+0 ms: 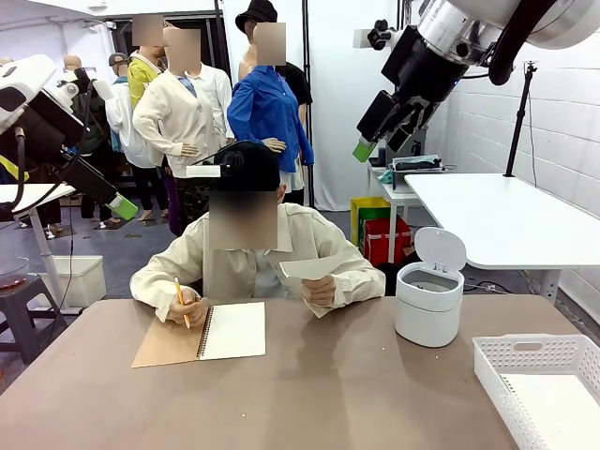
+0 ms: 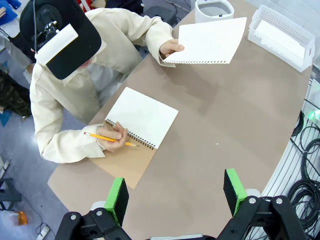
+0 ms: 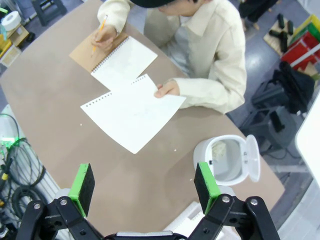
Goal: Sort the paper based on its condition.
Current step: If a person hands you a paper, place it in the Organizing basket , and if it's crumpled, put it in the Trash can.
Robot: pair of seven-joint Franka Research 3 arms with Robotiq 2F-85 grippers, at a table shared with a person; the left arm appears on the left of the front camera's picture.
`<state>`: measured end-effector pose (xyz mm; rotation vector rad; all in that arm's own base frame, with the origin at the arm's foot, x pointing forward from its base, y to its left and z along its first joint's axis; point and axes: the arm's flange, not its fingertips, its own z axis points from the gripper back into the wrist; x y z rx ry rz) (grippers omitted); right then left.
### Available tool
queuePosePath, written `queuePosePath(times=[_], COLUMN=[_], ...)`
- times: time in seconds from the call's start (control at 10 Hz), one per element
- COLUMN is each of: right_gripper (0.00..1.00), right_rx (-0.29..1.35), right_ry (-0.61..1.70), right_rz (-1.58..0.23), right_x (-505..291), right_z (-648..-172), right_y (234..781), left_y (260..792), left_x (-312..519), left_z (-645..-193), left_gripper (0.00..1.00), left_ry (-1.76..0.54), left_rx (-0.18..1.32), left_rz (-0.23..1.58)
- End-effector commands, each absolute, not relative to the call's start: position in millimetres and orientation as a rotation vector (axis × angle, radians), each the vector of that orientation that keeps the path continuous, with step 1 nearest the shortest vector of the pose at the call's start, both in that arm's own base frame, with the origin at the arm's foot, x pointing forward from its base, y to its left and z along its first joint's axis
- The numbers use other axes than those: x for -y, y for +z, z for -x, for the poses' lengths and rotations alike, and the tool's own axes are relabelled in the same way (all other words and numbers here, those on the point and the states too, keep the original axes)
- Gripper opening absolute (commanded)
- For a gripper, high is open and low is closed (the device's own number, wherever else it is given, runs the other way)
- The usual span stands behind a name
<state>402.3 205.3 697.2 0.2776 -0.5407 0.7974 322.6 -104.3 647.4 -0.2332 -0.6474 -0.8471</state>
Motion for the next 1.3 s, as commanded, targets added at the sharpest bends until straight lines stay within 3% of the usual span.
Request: queuePosePath(times=[0.0, 0.4, 0.7, 0.8, 0.9, 1.2], right_gripper=[1.00, 1.00, 1.00, 1.00, 1.00, 1.00], right_rx=[0.422, 0.143, -0.032, -0.057, 0.019, -0.034], right_ry=[0.710, 0.559, 0.286, 0.239, 0.314, 0.310], right_rz=[-0.337, -0.395, -0.450, -0.450, -0.438, -0.407], right_x=[-206.2, -208.2, -205.1, -203.8, -204.8, -197.2], right_z=[-416.9, -434.6, -446.2, -448.6, -446.9, -447.9], right_y=[679.1, 627.0, 584.5, 575.2, 575.9, 574.0], left_y=[647.7, 647.7, 647.7, 647.7, 647.7, 647.7], left_x=[103.1, 103.1, 103.1, 103.1, 103.1, 103.1], left_z=[-322.6, -322.6, -322.6, -322.6, -322.6, -322.6], left_gripper=[1.00, 1.00, 1.00, 1.00, 1.00, 1.00], left_ry=[-0.847, -0.847, -0.847, -0.847, -0.847, -0.847], left_rx=[0.648, 0.648, 0.648, 0.648, 0.648, 0.648], left_rz=[0.236, 0.236, 0.236, 0.236, 0.236, 0.236])
